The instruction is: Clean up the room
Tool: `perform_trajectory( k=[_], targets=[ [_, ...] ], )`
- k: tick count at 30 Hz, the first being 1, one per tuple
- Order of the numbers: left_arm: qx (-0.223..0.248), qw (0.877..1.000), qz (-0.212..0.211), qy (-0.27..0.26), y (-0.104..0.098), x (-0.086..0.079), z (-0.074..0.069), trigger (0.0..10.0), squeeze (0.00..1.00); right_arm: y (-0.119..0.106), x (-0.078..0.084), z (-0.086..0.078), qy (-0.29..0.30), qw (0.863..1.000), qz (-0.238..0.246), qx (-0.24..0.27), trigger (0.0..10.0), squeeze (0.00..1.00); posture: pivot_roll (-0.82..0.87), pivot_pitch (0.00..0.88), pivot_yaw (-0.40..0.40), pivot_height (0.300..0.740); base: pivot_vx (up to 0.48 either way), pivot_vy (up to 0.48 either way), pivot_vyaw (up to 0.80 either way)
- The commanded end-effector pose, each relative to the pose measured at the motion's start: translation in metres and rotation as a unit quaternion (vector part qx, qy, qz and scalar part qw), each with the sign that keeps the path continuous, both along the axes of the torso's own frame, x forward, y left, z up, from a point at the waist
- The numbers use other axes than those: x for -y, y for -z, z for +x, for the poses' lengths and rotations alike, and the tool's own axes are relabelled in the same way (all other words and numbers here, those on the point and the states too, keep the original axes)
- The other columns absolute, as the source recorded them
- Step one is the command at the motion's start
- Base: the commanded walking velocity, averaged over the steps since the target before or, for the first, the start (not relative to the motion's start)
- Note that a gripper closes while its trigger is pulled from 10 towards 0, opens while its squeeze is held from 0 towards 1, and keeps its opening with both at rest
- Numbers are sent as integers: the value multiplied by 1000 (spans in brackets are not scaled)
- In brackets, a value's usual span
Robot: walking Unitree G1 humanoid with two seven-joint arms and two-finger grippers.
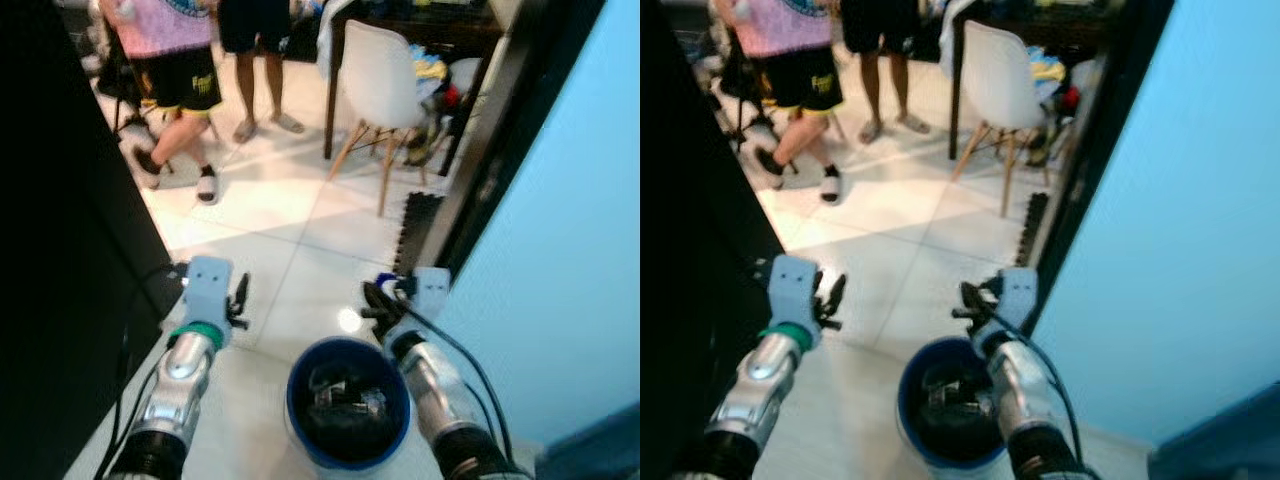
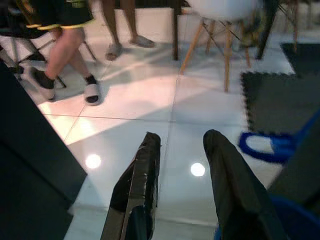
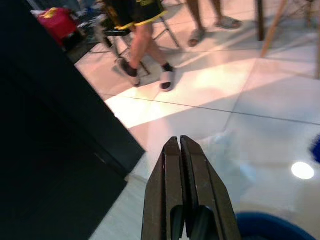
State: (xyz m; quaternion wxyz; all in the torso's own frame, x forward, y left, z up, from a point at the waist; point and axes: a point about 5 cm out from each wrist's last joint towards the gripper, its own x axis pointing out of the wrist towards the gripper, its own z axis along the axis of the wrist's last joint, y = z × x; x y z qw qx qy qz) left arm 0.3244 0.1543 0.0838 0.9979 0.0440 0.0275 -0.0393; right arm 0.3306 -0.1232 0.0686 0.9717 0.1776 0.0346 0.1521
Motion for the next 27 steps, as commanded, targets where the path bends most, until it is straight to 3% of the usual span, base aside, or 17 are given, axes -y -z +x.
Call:
perform_trajectory(
  k=[1,15,27],
  targets=[
    [-19,1000,4,-7,10,-2,-4,10000,0,9,-5,-5,-3,1000,6,-18,10000,0,60,0,82,740,0,0,0],
    [-18,1000,7,-4,11,-1,-9,10000,0,-1,-17,8,-4,1000,12,-22,10000,0,83,0,58,740,0,0,0],
    [-19,1000,8,-11,13,-3,-12,10000,0,-3,-16,11,13,1000,18,-21,10000,0,88,8,50,740,0,0,0]
  ],
)
